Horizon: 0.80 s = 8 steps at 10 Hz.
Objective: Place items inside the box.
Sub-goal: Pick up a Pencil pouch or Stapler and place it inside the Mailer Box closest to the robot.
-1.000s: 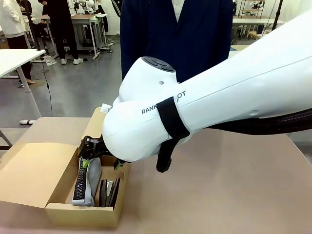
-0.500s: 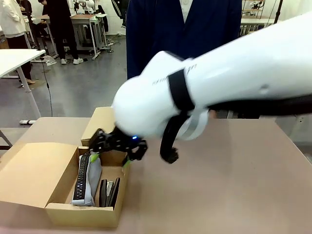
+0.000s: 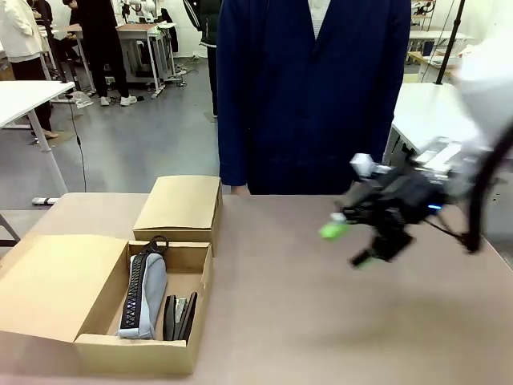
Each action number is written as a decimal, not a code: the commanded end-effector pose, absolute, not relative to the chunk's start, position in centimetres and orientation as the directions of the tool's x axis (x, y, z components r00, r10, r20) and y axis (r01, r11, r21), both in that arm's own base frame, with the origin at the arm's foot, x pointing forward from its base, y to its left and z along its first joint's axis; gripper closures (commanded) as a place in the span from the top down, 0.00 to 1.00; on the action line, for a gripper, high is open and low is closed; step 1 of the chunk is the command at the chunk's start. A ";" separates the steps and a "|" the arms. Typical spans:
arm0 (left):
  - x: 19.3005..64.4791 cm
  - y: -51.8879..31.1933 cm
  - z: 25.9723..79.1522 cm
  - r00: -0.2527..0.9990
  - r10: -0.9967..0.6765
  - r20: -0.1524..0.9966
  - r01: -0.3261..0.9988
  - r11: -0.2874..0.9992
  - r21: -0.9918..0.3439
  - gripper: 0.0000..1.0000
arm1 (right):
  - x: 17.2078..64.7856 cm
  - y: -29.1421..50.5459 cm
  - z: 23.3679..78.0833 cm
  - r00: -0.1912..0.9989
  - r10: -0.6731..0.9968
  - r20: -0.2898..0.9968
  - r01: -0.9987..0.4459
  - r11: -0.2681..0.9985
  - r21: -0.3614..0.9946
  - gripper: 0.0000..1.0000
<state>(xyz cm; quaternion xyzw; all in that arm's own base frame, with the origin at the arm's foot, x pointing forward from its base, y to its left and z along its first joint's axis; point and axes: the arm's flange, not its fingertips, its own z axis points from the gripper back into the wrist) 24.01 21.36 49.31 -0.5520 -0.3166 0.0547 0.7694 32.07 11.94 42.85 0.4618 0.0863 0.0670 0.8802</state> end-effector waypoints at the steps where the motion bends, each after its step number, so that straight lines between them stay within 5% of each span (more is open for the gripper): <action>1: 24.0 21.2 49.4 0.781 0.438 0.446 0.293 0.374 -0.880 1.00 | 31.6 4.5 40.7 0.981 0.193 -0.023 -0.054 0.381 0.923 1.00; 4: 24.0 21.2 49.4 0.781 0.438 0.446 0.293 0.374 -0.880 1.00 | 26.2 -3.5 32.8 1.000 0.012 -0.026 0.025 0.138 0.990 1.00; 5: 24.0 21.2 49.4 0.781 0.438 0.446 0.293 0.374 -0.880 1.00 | 25.5 -2.2 31.5 0.994 0.022 -0.111 0.102 0.249 0.963 1.00; 6: 24.0 21.2 49.4 0.781 0.438 0.446 0.293 0.374 -0.880 1.00 | 31.2 -5.2 37.6 0.999 0.041 -0.030 0.021 0.203 0.979 1.00; 8: 24.0 21.2 49.4 0.781 0.438 0.446 0.293 0.374 -0.880 1.00 | 31.2 -5.2 37.6 0.999 0.041 -0.030 0.021 0.203 0.979 1.00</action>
